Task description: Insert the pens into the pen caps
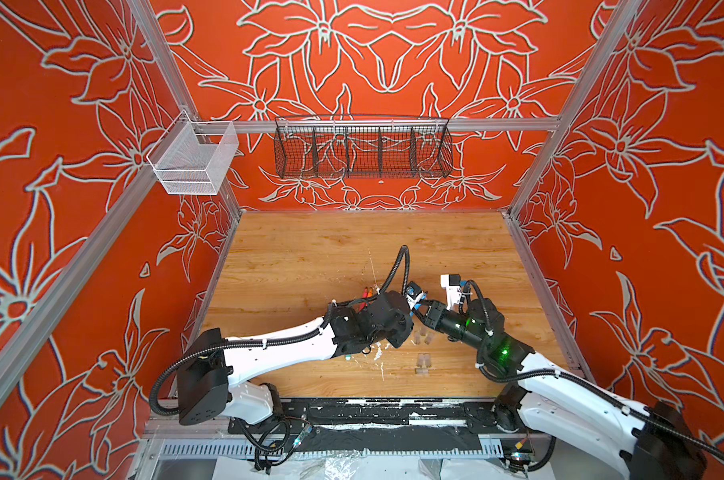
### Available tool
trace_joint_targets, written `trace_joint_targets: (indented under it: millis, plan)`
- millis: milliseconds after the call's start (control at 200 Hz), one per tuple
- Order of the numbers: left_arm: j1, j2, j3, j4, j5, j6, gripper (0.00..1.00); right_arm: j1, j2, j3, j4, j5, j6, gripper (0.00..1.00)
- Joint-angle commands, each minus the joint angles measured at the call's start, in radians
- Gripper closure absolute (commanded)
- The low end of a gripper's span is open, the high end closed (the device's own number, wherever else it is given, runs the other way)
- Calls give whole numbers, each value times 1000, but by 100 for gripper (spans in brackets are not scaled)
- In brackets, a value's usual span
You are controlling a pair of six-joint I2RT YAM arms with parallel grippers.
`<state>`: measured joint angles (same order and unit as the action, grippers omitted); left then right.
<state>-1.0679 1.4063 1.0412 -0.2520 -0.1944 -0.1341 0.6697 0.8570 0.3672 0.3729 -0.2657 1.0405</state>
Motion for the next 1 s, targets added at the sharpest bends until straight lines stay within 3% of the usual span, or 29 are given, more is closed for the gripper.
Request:
trace_joint_targets:
  millis: [0, 120, 550, 811, 996]
  plan:
    - [-7, -17, -7, 38, 9, 27, 100, 4, -3, 29, 8, 22, -2, 73]
    - [-7, -20, -12, 42, 6, 28, 100, 5, -18, 27, -7, 29, -1, 67]
    - [-7, 14, 3, 40, 4, 37, 100, 4, -120, 6, -81, 95, -12, 68]
    - [-9, 17, 4, 39, 15, 35, 100, 5, -93, 7, -56, 74, 15, 88]
    - [-9, 18, 1, 43, 12, 30, 76, 16, -99, -22, 14, 58, 65, 96]
